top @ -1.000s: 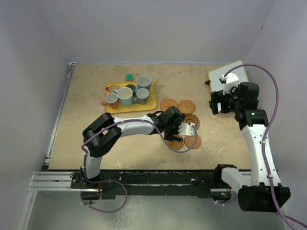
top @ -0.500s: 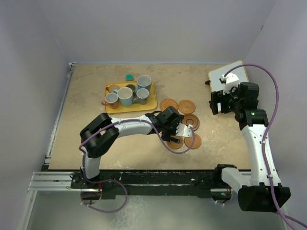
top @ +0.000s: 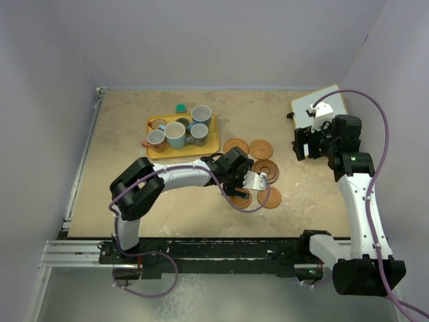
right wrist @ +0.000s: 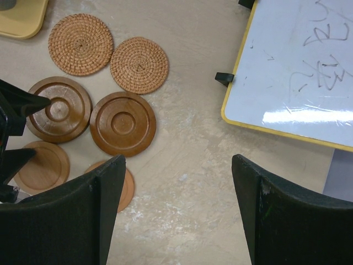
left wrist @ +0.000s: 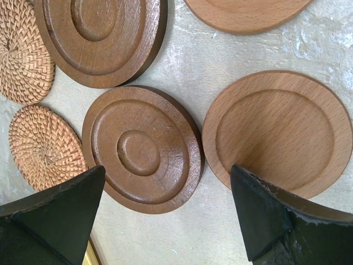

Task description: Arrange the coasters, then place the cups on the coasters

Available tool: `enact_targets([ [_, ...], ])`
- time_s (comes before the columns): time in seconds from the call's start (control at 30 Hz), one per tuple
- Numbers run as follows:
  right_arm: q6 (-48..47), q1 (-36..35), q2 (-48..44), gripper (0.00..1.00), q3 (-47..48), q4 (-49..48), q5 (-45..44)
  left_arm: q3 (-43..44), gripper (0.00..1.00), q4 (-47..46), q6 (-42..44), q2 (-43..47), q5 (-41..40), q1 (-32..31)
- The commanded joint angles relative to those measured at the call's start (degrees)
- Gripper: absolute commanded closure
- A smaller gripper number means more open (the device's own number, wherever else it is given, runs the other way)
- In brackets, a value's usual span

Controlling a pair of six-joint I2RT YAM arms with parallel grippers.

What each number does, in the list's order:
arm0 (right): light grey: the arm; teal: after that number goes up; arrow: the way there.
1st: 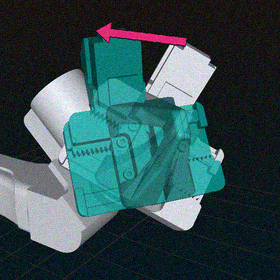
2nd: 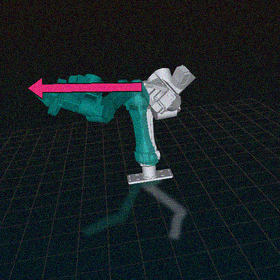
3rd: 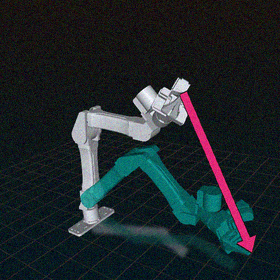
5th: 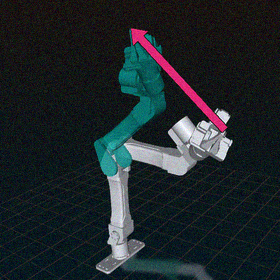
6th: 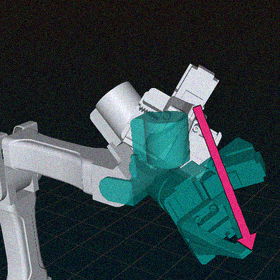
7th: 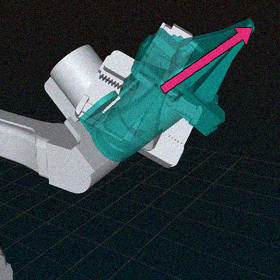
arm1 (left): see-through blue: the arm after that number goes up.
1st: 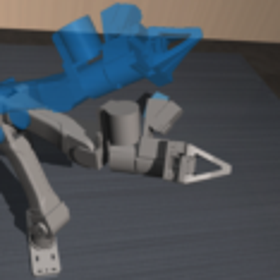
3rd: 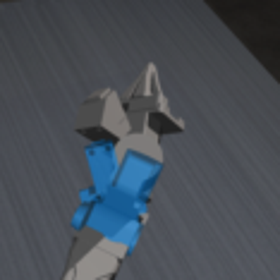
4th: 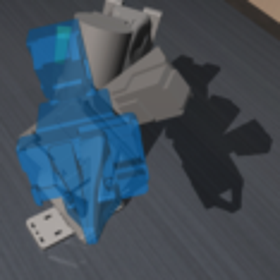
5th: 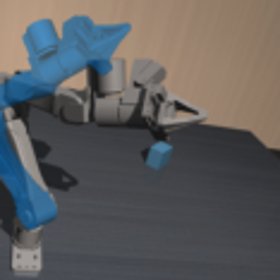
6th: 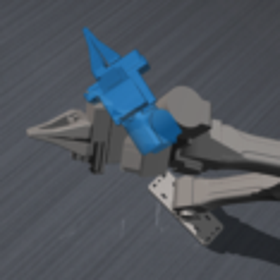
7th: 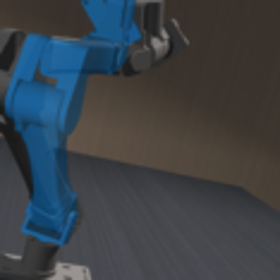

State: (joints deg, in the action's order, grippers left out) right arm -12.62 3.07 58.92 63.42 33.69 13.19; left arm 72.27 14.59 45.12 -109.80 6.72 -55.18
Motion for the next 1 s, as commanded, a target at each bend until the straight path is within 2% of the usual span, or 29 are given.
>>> enact_targets([
  [0.0, -0.75, 0.27, 0.23, 0.2, 1.71, -0.61, 0.96, 0.04, 0.08, 1.66, -0.77, 2.57, 1.63, 0.47],
  [0.4, -2.71, 0.27, -0.24, 0.2, 1.23, -2.21, -0.57, 3.79, 0.08, 0.75, -11.28, 8.64, 9.63, 1.25],
  [0.57, -3.24, 0.27, -1.36, 0.19, 0.81, -2.77, 0.3, 3.01, 0.08, -0.8, -13.58, 12.21, 8.53, 3.9],
  [0.7, -3.53, 0.27, -2.0, 0.19, 0.44, -3.1, 0.78, 2.01, 0.08, -1.67, -16.08, 15.68, 6.14, 7.4],
  [0.97, -3.97, 0.26, -1.79, 0.19, 0.33, -2.81, 3.09, 0.36, 0.1, 0.04, -21.08, 22.82, 7.16, 19.25],
])
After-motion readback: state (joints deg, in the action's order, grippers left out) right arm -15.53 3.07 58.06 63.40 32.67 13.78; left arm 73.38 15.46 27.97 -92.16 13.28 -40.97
